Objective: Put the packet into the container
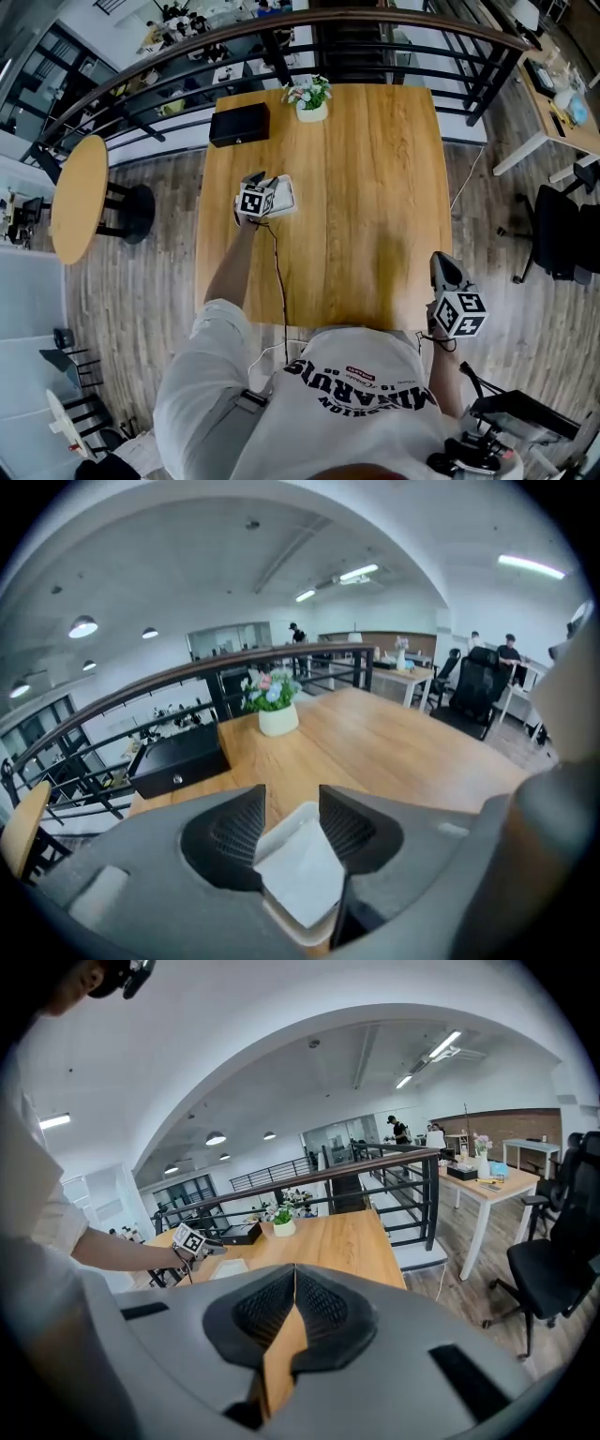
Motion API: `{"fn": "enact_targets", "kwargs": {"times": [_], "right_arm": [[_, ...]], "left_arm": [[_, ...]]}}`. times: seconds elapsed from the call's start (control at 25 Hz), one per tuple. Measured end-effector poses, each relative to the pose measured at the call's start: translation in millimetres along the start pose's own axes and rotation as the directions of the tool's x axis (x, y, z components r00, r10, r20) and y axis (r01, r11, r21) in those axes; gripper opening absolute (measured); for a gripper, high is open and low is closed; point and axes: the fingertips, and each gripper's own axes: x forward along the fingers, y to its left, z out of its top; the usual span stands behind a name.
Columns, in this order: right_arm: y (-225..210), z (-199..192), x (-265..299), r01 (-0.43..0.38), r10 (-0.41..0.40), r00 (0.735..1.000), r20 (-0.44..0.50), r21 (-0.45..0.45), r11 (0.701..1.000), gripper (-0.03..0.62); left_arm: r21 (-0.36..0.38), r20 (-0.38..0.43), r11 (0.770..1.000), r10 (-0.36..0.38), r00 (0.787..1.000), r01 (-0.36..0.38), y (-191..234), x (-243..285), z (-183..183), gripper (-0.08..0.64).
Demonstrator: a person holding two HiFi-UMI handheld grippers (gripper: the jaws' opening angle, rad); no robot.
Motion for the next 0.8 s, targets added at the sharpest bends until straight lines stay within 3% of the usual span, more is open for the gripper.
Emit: {"fn": "enact_targets", "kwargs": {"times": [0.08, 0.16, 0.24, 0.4, 0.6, 0.68, 0.8], "right_arm": [[3.0, 12.8, 2.9, -0.017, 0.017, 1.0, 0.023, -0.016, 1.0, 0.011], [9.0, 28.8, 4.2, -0.035, 0.037, 0.998, 0.054, -0.032, 0.999, 0.011], [21.2, 47.6, 5.0, -0.054, 0.06, 0.994, 0.094, -0.064, 0.996, 0.011], [54.5, 80.3, -2.2, -0.085, 0.11, 0.981, 0.161, -0.158, 0.984, 0.011], [102.4, 118.5, -21.9, -0.123, 0.199, 0.946, 0.256, -0.284, 0.951, 0.011], [118.8, 122.7, -32.2, -0.132, 0.226, 0.932, 0.285, -0.314, 0.94, 0.011], [136.0, 124.3, -41.8, -0.158, 0.269, 0.915, 0.301, -0.346, 0.925, 0.011]], "left_arm": [[-0.019, 0.129, 1.0, 0.002, 0.992, 0.001, -8.8, -26.9, 32.3, 0.163], [-0.031, 0.263, 0.999, -0.007, 0.965, 0.016, -25.4, -60.6, 66.8, 0.163], [-0.039, 0.39, 0.999, -0.009, 0.921, 0.026, -43.0, -101.3, 97.7, 0.163], [-0.052, 0.583, 0.997, -0.018, 0.812, 0.059, -92.7, -190.9, 138.2, 0.163], [-0.022, 0.732, 0.985, -0.1, 0.674, 0.17, -187.3, -288.4, 169.6, 0.163], [0.005, 0.76, 0.978, -0.138, 0.636, 0.207, -223.5, -320.1, 174.5, 0.163], [0.02, 0.786, 0.973, -0.158, 0.598, 0.231, -261.0, -356.4, 176.7, 0.163]]}}
